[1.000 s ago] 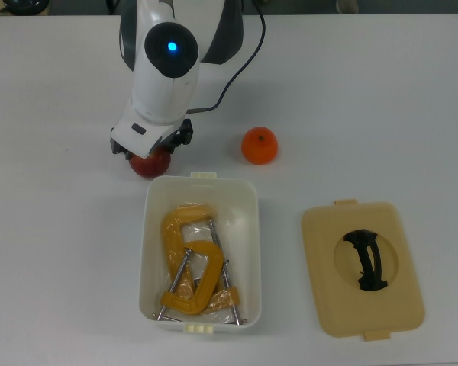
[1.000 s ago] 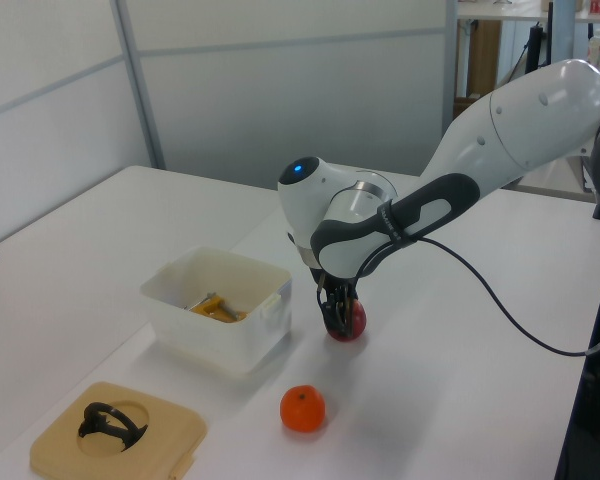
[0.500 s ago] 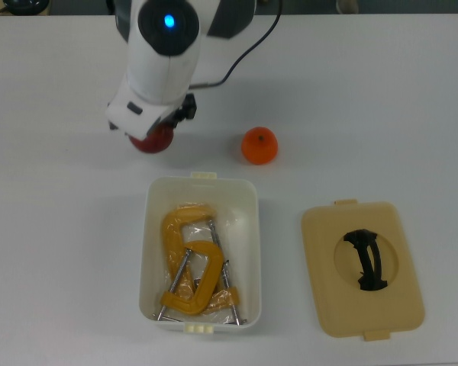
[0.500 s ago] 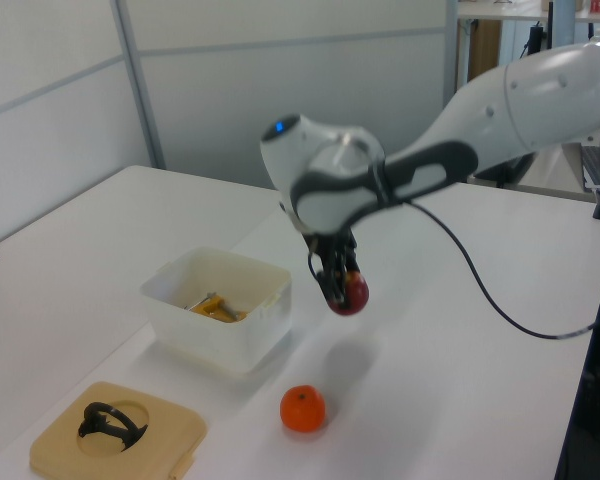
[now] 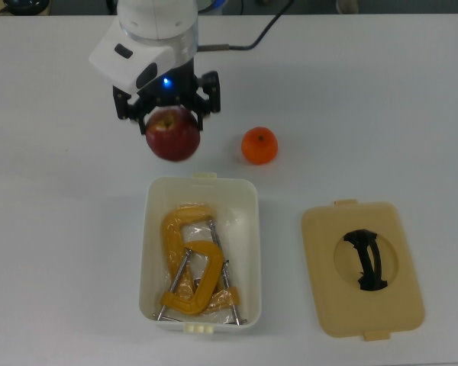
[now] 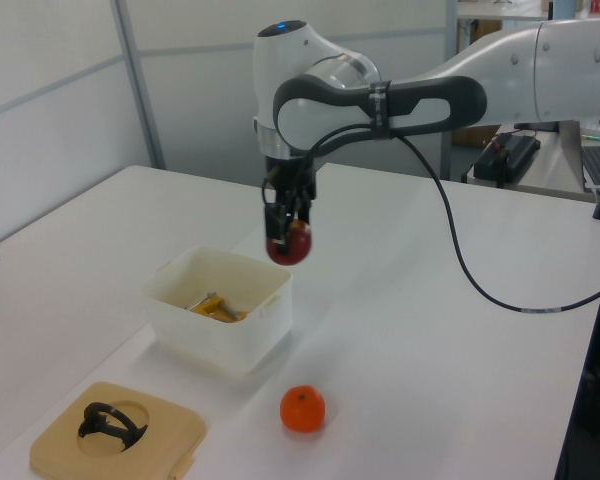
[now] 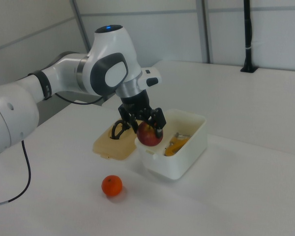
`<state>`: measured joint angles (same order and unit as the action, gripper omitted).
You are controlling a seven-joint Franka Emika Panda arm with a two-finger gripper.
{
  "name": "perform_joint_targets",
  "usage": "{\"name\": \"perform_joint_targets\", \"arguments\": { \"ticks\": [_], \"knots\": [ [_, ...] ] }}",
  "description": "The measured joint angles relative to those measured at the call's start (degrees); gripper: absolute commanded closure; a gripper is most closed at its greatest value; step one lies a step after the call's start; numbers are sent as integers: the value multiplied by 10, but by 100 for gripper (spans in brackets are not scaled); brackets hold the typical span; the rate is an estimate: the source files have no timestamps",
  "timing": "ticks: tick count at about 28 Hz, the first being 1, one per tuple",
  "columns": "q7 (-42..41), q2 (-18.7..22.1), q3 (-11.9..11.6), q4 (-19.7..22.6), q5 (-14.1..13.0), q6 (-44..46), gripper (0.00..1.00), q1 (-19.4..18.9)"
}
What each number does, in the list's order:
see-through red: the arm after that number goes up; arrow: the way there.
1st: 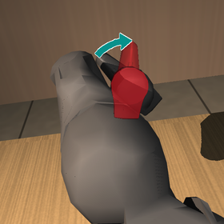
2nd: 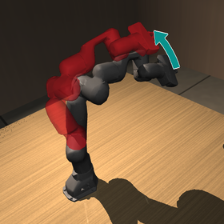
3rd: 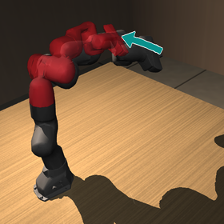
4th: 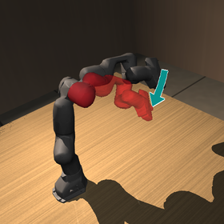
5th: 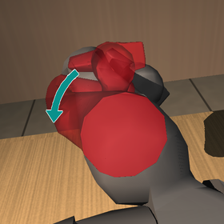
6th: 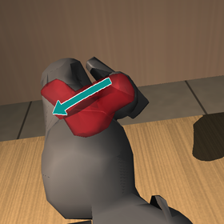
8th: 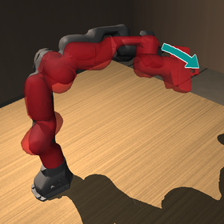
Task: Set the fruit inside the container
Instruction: 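Lift the apple and carry it over the white container, then lower the apple into the container and open the gripper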
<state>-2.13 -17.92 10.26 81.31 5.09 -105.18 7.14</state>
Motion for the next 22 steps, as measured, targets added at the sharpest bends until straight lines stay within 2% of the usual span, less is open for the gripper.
{"name": "perform_joint_targets", "arguments": {
  "ticks": [2,3,6,7,11,15,17,19,20,22],
  "knots": [
    [19,-9,4,0,0,-35,92,-1],
    [28,-14,5,0,0,-49,87,-3],
    [47,-33,5,0,0,-86,85,-11],
    [50,-38,5,0,1,-93,73,-13],
    [59,-59,5,0,6,-104,68,-21],
    [82,-81,5,0,22,-107,39,-28],
    [94,-89,5,0,31,-116,31,-29],
    [102,-95,5,0,35,-120,5,-29],
    [104,-97,5,0,36,-121,0,-29],
    [106,-99,5,0,37,-122,0,-29]
  ]
}}
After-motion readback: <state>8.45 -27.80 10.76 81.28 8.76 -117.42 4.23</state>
